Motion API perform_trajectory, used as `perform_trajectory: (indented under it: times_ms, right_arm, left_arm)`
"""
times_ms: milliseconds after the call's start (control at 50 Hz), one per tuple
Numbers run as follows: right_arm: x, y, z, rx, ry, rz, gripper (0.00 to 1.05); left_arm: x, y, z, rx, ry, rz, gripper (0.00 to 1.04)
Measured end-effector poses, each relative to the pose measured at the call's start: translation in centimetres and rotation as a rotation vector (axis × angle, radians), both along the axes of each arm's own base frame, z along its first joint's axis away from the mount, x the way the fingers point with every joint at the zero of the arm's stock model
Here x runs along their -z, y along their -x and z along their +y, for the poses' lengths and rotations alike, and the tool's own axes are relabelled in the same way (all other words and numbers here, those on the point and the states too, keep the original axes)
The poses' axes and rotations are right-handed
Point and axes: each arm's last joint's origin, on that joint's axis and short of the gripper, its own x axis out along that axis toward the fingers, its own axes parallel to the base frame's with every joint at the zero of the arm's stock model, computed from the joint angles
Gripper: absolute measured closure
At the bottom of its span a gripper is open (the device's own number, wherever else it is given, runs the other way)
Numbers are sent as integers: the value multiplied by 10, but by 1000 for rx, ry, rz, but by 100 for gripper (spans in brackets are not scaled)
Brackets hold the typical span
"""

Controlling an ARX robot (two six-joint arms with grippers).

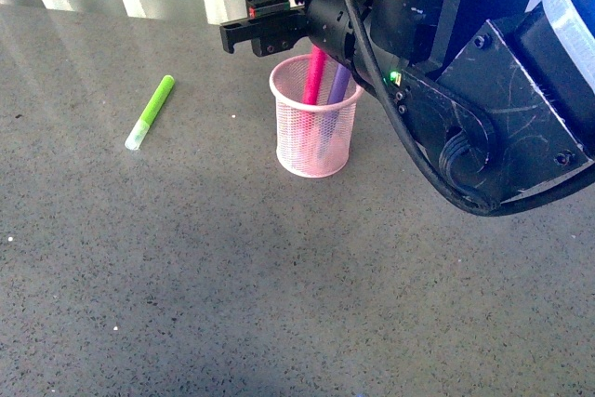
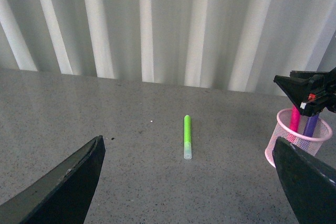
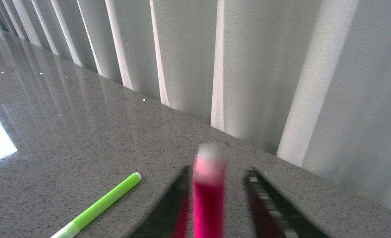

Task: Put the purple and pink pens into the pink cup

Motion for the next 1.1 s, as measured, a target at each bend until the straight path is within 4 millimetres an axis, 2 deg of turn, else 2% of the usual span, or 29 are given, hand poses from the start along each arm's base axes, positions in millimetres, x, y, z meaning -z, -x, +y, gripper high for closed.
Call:
perform_trajectory:
  times_ms: [40, 160, 220, 300, 400, 480, 580, 640, 700, 800, 860, 920, 1000, 1100]
  right_arm:
    - [0, 1, -1, 4, -2, 7, 42]
    - [-6, 4, -3, 21, -11, 14, 25]
    - [-15, 8, -6, 41, -20, 20, 14]
    - [-30, 13, -11, 79, -29, 25, 5]
    - [-52, 23, -25, 183, -27, 62, 7]
    - [-73, 40, -48, 290, -43, 140, 7]
    - [-92, 68, -79, 421, -44, 218, 7]
    - [-101, 93, -100, 502, -23, 252, 7]
    - [-109, 112, -113, 543, -25, 254, 7]
    - [-124, 122, -119, 547, -64, 210, 7]
    - [-126, 123, -118, 540, -69, 205, 7]
    - [-119, 125, -121, 534, -58, 122, 16]
    - [-108, 137, -131, 508, -15, 23, 30]
    - [-103, 153, -147, 515, 9, -17, 46]
  left_arm:
    - [0, 0, 0, 0, 0, 0, 7]
    - [0, 0, 0, 0, 0, 0, 7]
    - [0, 0, 0, 0, 0, 0, 7]
    - [0, 0, 0, 0, 0, 0, 7]
    - [0, 0, 0, 0, 0, 0, 7]
    - [0, 0, 0, 0, 0, 0, 7]
    - [0, 0, 0, 0, 0, 0, 7]
    - [0, 0, 0, 0, 0, 0, 7]
    - [0, 0, 0, -1, 0, 0, 7]
    - [0, 0, 0, 1, 0, 0, 7]
    - [0, 0, 0, 0, 0, -1, 7]
    - [0, 0, 0, 0, 0, -1, 7]
    - [0, 0, 0, -3, 0, 0, 7]
    - [0, 0, 0, -3, 0, 0, 7]
